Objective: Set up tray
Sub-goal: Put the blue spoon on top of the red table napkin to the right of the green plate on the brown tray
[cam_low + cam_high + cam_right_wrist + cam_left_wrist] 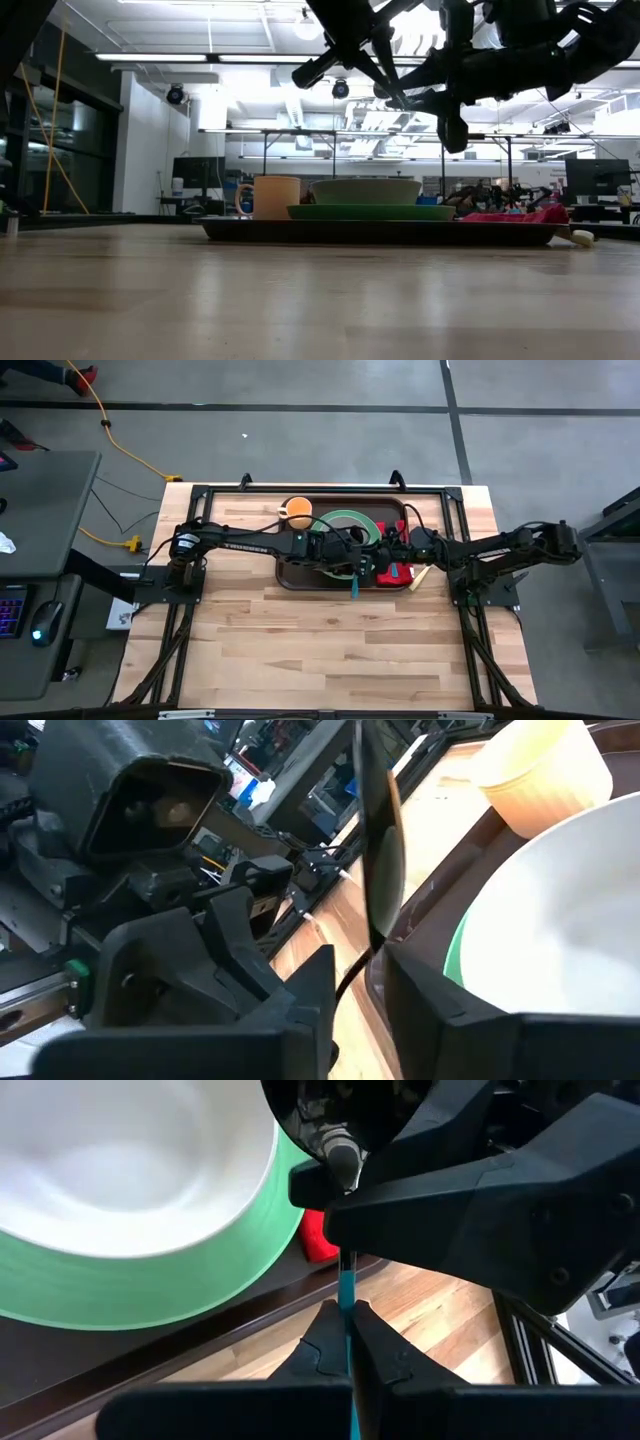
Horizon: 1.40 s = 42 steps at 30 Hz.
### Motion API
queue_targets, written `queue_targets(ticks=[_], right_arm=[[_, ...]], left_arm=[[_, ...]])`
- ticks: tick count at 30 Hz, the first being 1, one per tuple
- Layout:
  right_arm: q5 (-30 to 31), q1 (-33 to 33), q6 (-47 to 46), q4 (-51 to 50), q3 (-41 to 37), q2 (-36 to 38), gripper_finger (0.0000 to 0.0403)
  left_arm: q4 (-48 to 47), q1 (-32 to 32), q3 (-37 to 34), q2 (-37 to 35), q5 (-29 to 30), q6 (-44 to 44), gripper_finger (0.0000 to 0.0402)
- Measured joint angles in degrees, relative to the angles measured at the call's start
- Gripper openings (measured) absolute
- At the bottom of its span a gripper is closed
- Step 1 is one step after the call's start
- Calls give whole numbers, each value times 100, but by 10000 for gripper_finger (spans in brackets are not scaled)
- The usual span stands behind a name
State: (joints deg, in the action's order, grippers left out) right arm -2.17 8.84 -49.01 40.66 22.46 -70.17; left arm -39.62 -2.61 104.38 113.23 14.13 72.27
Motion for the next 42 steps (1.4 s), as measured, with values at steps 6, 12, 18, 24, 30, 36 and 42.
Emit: queue_targets(ticks=[6, 12, 18, 24, 30, 36, 42], right_arm=[[-23, 0, 67, 34, 5, 4, 10], [-20, 0, 112, 55, 9, 4, 4], [-14, 0, 140, 51, 9, 4, 1], [-30, 15, 155, -15, 4, 4, 1], [-81, 17, 161, -101, 4, 4, 0], [-37, 174, 160, -573, -26, 13, 1], [-198, 292, 149, -518, -15, 10, 1]], left_arm=[[3, 3, -4, 7, 25, -5, 24], [15, 4, -4, 9, 24, -4, 24], [26, 4, -4, 9, 22, -4, 24], [20, 0, -4, 9, -22, -4, 28], [-37, 2, -4, 9, -162, 0, 56], [-46, -7, 2, -7, -347, 4, 83], [-113, -2, 2, -7, -358, -33, 99]])
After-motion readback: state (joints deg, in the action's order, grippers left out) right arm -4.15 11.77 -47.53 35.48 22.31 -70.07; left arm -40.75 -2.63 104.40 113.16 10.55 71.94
